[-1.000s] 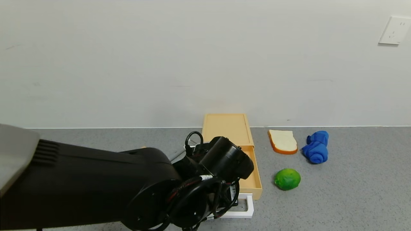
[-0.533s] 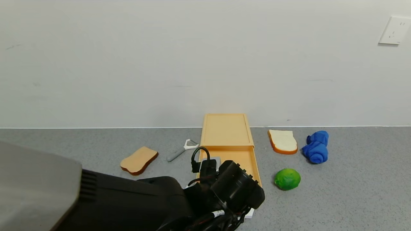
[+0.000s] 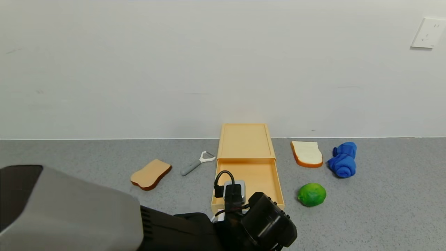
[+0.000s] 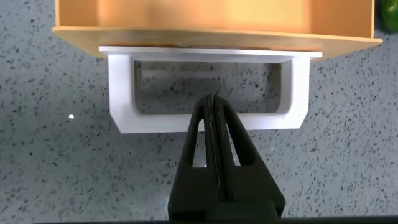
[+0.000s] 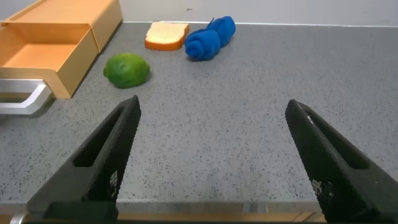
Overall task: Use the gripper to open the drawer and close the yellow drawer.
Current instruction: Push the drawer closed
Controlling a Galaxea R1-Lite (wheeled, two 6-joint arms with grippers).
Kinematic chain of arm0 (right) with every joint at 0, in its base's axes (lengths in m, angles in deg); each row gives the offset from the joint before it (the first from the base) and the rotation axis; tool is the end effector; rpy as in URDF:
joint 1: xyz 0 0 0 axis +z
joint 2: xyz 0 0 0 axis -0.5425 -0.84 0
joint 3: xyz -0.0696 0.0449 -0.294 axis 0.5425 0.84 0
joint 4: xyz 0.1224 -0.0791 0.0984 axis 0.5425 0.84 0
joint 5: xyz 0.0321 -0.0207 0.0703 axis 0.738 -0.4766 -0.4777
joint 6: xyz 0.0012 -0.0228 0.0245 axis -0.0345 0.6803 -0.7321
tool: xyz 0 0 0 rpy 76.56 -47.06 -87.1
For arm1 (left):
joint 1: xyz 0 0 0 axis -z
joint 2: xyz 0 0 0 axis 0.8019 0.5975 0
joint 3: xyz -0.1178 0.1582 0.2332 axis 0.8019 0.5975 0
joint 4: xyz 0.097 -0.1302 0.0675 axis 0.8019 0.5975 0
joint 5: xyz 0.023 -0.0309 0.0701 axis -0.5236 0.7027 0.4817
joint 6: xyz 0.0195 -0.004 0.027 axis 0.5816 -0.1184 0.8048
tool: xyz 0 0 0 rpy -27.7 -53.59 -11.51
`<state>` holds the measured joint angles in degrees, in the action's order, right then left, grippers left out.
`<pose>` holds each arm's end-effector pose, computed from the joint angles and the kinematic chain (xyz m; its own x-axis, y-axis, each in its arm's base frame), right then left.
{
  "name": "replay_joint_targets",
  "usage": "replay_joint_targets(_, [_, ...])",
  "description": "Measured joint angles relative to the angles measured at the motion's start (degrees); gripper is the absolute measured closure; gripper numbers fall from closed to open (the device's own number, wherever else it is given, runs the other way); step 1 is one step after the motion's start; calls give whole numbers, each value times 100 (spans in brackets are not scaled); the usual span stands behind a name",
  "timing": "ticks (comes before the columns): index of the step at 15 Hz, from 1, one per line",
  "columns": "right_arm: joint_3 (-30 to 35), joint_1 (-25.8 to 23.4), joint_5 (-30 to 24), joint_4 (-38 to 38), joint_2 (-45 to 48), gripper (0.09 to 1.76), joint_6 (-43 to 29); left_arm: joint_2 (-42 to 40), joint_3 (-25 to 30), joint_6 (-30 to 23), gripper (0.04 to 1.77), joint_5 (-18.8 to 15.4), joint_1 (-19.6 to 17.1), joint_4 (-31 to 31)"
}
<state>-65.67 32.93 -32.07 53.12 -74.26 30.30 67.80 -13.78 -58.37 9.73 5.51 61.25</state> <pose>-0.0332 -0.0010 0.0750 0.9997 -0.0247 -0.0042 0.0248 0.9996 0.0136 0.1994 -0.2941 0.0915 0.7211 -0.1386 -0.6789 0.0294 0.9850 -0.1699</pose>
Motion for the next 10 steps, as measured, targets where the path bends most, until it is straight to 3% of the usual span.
replay_joint_targets(10, [0, 0, -1, 0, -7, 14, 2, 194, -129, -9, 170, -118, -24, -20])
